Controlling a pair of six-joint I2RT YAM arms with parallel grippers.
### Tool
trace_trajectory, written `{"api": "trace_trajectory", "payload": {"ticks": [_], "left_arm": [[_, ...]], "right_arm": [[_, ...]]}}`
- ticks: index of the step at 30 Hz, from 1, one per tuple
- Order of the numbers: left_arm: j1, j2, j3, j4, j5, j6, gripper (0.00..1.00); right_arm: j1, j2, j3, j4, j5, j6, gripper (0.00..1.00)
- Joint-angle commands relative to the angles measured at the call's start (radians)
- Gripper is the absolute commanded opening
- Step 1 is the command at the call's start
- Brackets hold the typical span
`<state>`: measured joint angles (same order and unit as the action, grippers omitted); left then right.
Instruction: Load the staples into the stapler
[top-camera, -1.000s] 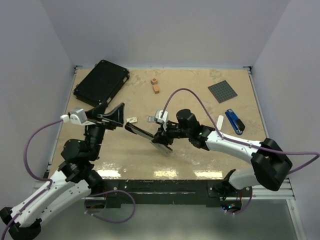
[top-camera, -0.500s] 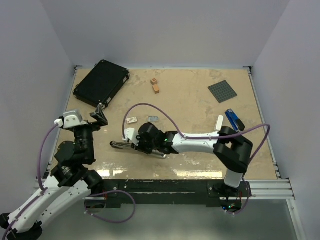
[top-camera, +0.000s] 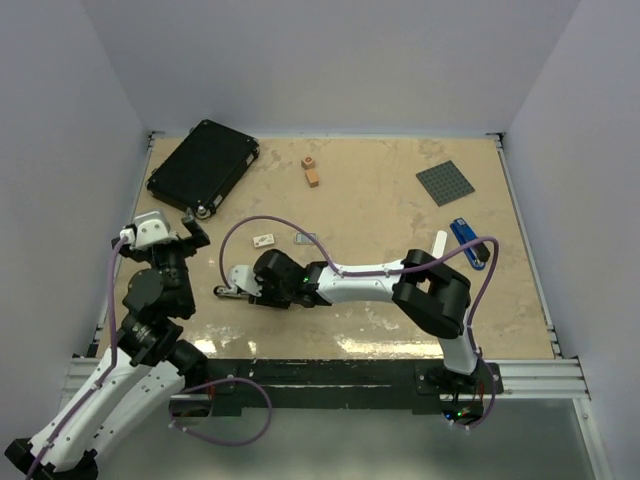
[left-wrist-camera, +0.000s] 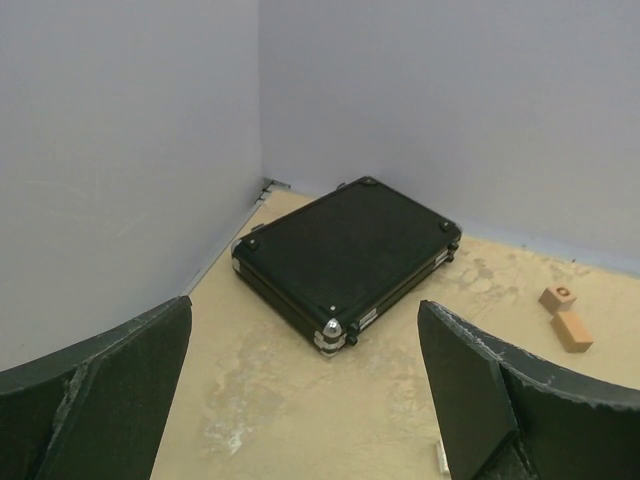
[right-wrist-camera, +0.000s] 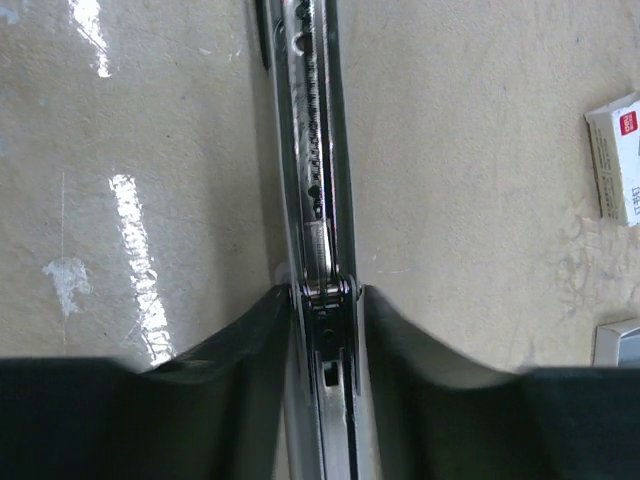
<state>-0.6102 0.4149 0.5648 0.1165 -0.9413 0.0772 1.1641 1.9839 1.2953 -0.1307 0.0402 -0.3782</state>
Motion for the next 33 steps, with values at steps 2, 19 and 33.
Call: {"api": "trace_trajectory", "payload": {"ticks": [2,19,33], "left_arm": [[0.082,0.047,0.043,-0.064,0.12,-0.07,1.0],[0.128,0.073,0.04,-0.08,0.206,-0.106,1.0],[0.151,0.09,0.043,-0.095,0.249,-0.114,0.99]], "right_arm": [[-0.001,-0.053,0.053,-0.014,0.003,-0.033,0.55],[-0.271,-0.12,0.128,-0.043,0.119,0.315,0.8],[-0.353,0.162,0.375,-0.079,0.102,0.337,0.58]]}}
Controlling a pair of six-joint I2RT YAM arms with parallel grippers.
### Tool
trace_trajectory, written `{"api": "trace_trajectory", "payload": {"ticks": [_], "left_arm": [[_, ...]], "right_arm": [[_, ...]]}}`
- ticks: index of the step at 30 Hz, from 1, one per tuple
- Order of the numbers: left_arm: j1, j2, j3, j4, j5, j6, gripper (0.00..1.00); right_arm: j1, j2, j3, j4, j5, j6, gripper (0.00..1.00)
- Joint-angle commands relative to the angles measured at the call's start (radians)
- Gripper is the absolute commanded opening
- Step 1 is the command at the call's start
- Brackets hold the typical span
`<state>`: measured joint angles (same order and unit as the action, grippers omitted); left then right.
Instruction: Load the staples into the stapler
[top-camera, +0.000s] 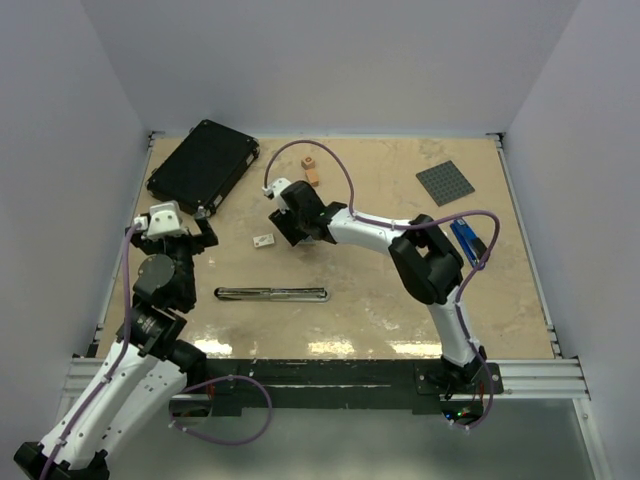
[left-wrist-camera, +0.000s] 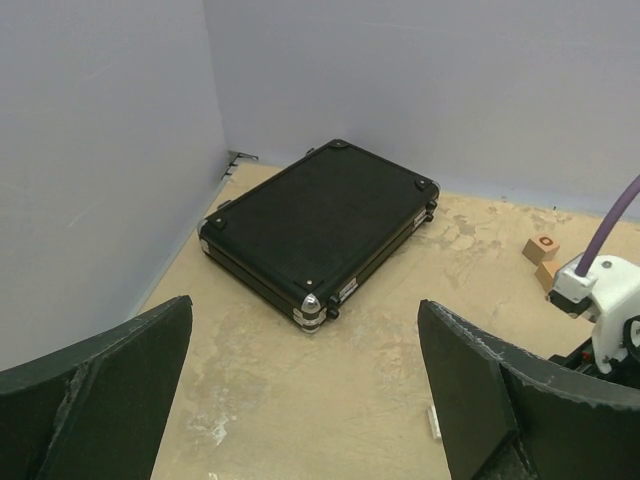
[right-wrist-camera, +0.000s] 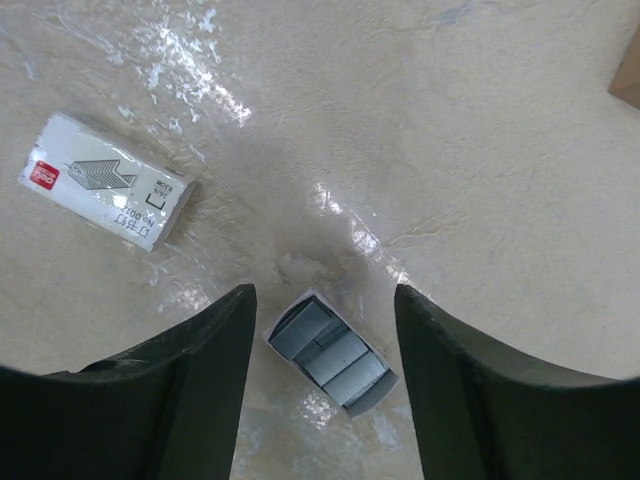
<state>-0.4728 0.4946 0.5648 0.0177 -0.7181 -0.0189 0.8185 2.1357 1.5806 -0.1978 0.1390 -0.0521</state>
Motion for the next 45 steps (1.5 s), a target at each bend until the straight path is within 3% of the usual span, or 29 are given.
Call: {"api": "trace_trajectory", "payload": {"ticks": [1,17,24,35,41,45], "left_arm": [[0.017,0.013,0.044,0.001,0.034,-0.018,0.99],[0.034,0.039,0.05,-0.007,0.092,-0.021,0.98],[0.037,0.05,0.05,-0.009,0.101,-0.021,0.97],[0.045,0.067,0.055,-0.013,0.12,-0.026,0.97],[0.046,0.067,0.053,-0.015,0.123,-0.024,0.97],[0.048,0.071,0.055,-0.015,0.132,-0.024,0.97]], "right_arm": [[-0.008,0.029,0.097,-0.021,-0.002,0.009,0.56],[-0.007,0.093,0.117,-0.095,-0.105,-0.058,0.34],[-0.007,0.064,0.075,-0.153,-0.133,-0.097,0.33],[-0.008,-0.128,0.045,-0.186,-0.093,-0.101,0.33],[-0.019,-0.126,0.058,-0.247,-0.058,-0.149,0.32],[-0.056,-0.126,0.041,-0.284,-0.116,-0.222,0.29]]}}
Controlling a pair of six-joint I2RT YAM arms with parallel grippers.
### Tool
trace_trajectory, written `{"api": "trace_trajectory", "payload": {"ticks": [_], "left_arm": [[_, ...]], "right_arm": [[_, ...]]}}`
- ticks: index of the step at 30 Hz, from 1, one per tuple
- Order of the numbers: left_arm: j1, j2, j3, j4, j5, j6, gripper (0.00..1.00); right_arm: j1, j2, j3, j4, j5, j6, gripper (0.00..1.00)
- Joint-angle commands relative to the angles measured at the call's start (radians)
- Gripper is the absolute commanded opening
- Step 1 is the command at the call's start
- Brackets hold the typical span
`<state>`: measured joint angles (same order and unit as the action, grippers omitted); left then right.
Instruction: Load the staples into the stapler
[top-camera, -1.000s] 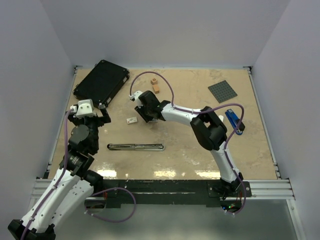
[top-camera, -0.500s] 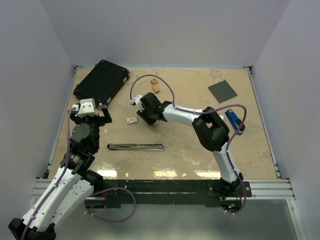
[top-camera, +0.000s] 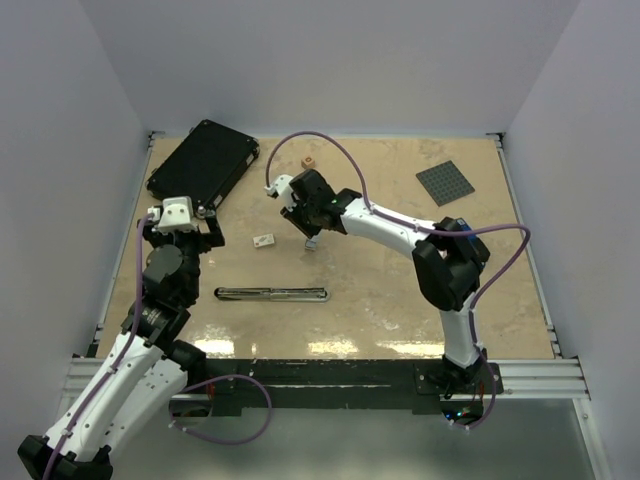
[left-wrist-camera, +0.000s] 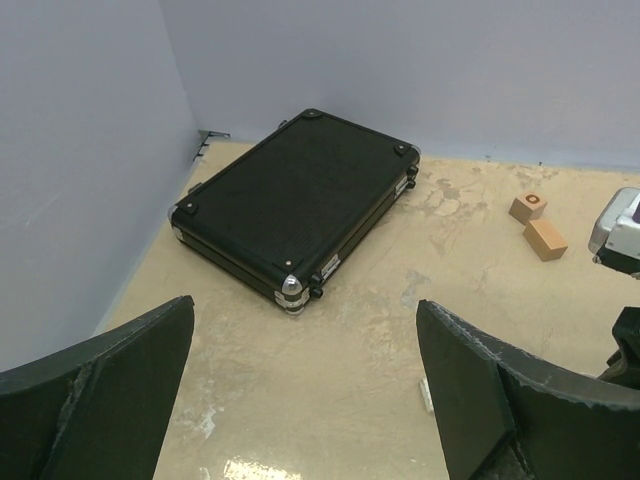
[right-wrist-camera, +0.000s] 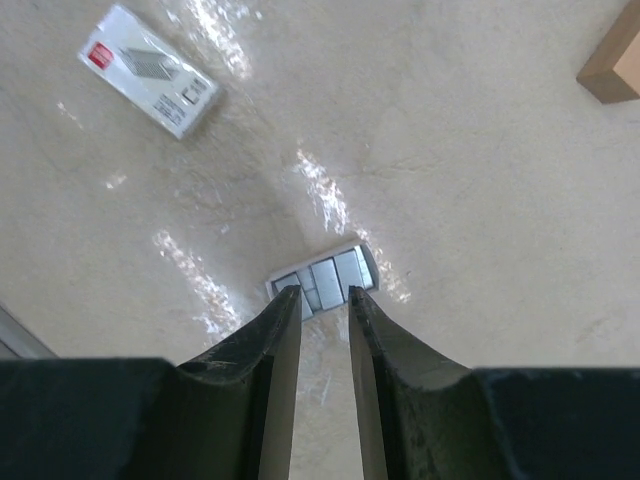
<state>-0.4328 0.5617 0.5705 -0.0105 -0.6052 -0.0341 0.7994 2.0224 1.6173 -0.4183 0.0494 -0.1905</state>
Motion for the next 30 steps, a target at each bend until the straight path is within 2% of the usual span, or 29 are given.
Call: {"api": "trace_trajectory", "payload": {"ticks": [1,8,30], "left_arm": [[0.006,0.004,0.048,0.014,0.022,-0.009,0.97],[0.009,0.012,0.049,0.012,0.03,-0.009,0.97],[0.026,0.023,0.054,0.012,0.055,-0.016,0.97]], "right_arm": [[-0.035,-0.013,-0.002,-0.069,-0.028,-0.122,0.28],[-0.035,0.032,0.016,-0.119,-0.075,-0.204,0.23],[-0.017,0.098,0.073,-0.132,-0.128,-0.257,0.25]]}}
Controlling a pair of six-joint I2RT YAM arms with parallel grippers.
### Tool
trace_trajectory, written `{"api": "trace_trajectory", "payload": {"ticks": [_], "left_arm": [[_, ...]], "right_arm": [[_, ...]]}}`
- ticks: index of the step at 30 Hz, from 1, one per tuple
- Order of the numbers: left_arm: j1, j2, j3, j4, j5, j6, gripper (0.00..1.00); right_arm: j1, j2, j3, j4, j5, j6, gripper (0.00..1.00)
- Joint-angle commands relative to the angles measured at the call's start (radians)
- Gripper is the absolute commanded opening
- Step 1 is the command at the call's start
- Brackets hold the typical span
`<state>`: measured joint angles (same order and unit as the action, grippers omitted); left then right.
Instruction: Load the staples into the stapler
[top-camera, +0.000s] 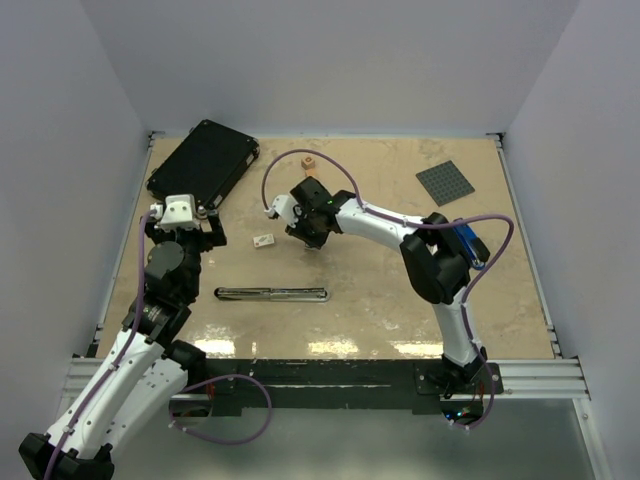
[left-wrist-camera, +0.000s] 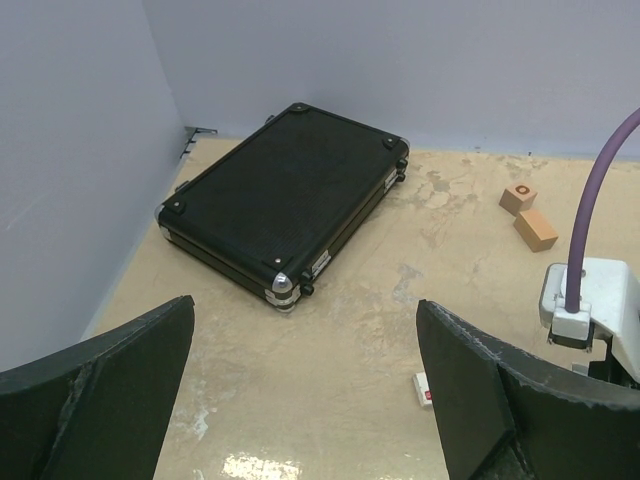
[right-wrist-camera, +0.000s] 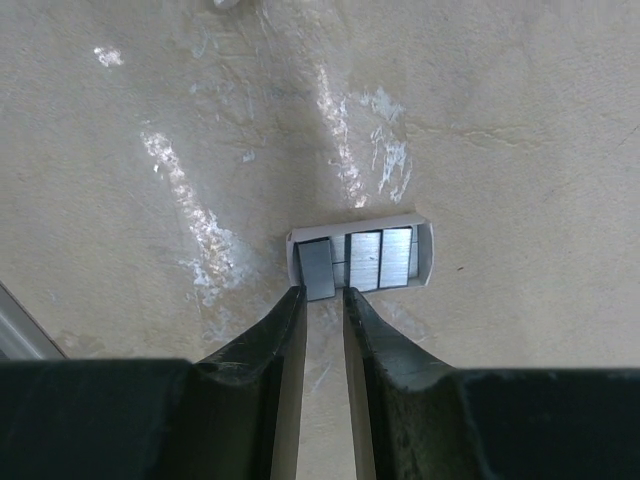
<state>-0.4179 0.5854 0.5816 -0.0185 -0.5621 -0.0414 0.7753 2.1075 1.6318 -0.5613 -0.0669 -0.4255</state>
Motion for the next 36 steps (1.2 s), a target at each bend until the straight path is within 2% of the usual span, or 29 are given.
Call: {"api": "trace_trajectory", "payload": {"ticks": [1,19,36], "left_arm": [[0.011,-0.001,0.041,0.02,0.011,-0.009,0.97],[0.014,-0.002,0.043,0.02,0.014,-0.011,0.97],[0.022,0.002,0.043,0.02,0.027,-0.017,0.97]], "right_arm": [[0.007,0.016,0.063,0.011,-0.011,-0.022,0.25],[0.012,0.068,0.074,-0.008,-0.011,-0.038,0.25],[0.013,-0.003,0.08,-0.003,-0.036,-0.001,0.26]]}}
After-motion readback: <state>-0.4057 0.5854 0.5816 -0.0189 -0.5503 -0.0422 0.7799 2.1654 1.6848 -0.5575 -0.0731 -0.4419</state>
